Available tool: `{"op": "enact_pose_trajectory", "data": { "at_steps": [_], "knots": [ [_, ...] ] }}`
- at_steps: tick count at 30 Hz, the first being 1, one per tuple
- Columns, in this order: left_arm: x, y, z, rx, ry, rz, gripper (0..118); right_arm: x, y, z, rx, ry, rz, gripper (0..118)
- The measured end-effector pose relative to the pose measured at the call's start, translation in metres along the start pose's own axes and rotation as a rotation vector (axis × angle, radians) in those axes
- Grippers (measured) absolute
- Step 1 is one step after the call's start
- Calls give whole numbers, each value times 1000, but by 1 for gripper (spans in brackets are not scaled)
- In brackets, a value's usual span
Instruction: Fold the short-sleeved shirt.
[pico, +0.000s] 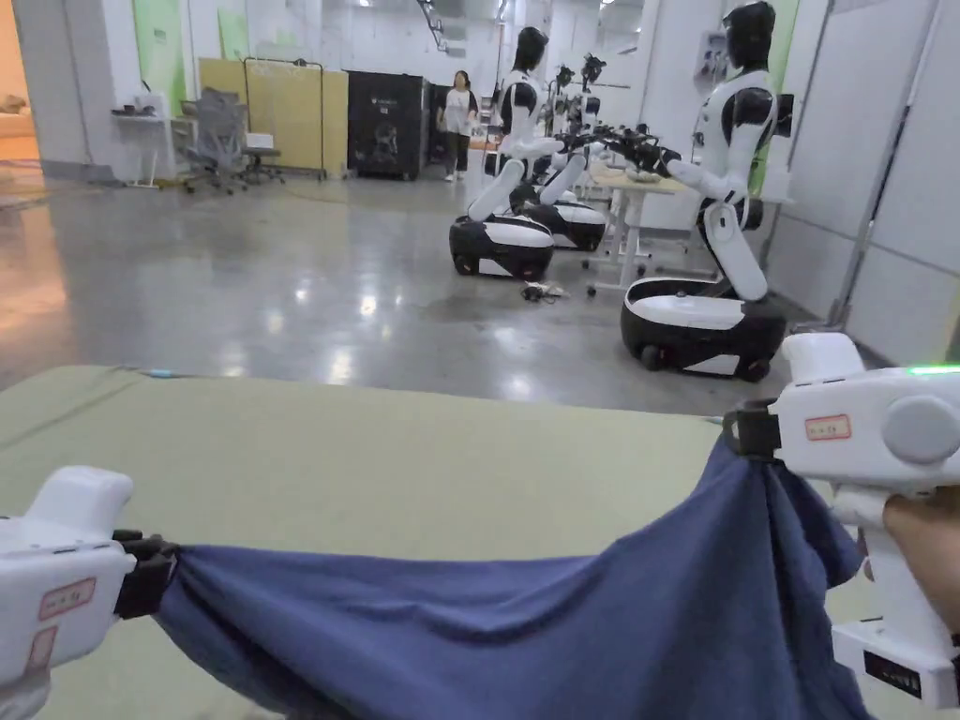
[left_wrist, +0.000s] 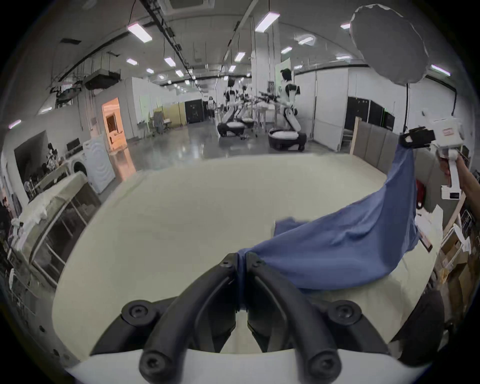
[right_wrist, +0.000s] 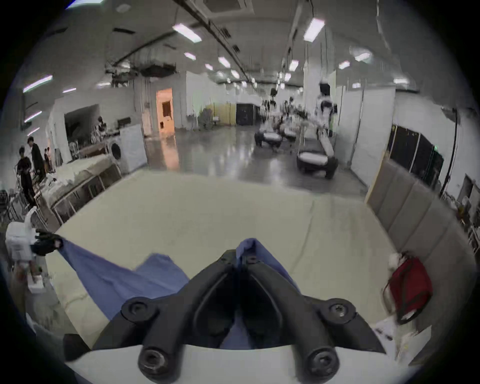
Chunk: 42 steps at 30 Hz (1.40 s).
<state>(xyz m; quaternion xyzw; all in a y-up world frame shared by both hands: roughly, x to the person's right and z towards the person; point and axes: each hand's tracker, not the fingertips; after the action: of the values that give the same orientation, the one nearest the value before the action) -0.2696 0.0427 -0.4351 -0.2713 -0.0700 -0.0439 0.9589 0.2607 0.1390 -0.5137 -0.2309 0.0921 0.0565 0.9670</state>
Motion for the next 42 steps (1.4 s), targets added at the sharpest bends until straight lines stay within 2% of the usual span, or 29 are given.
{"op": "enact_pose_trajectory", "data": {
  "at_steps": [6,10,12,14,18,22,23,28,33,37,39,42],
  "knots": [
    [-9,105,0,111,39,-8,4,29,91,64,181,-57,-16,6],
    [-14,168,-7,201,96,6,4,53,135,76,272,-101,-51,6],
    [-14,199,-6,282,110,-26,4,65,157,81,323,-91,-60,7],
    [-15,229,-2,299,157,-43,4,76,176,85,357,-79,-97,6],
    [-20,278,23,380,170,-49,4,91,208,98,408,-96,-121,7],
    [-24,301,39,418,196,-58,4,98,219,105,463,-26,-191,7],
    [-25,302,41,427,198,-60,4,99,218,103,467,1,-209,7],
    [-30,274,18,405,192,-47,4,96,183,73,412,-12,-227,7],
    [-21,210,-41,294,183,14,4,88,119,14,294,-6,-279,7],
    [-5,160,-59,269,198,51,4,86,78,-9,289,-10,-310,7],
    [-5,143,-54,238,173,84,4,84,63,-3,288,-1,-321,7],
    [-1,122,-33,208,166,49,4,81,45,22,269,14,-316,7]
  ]
}}
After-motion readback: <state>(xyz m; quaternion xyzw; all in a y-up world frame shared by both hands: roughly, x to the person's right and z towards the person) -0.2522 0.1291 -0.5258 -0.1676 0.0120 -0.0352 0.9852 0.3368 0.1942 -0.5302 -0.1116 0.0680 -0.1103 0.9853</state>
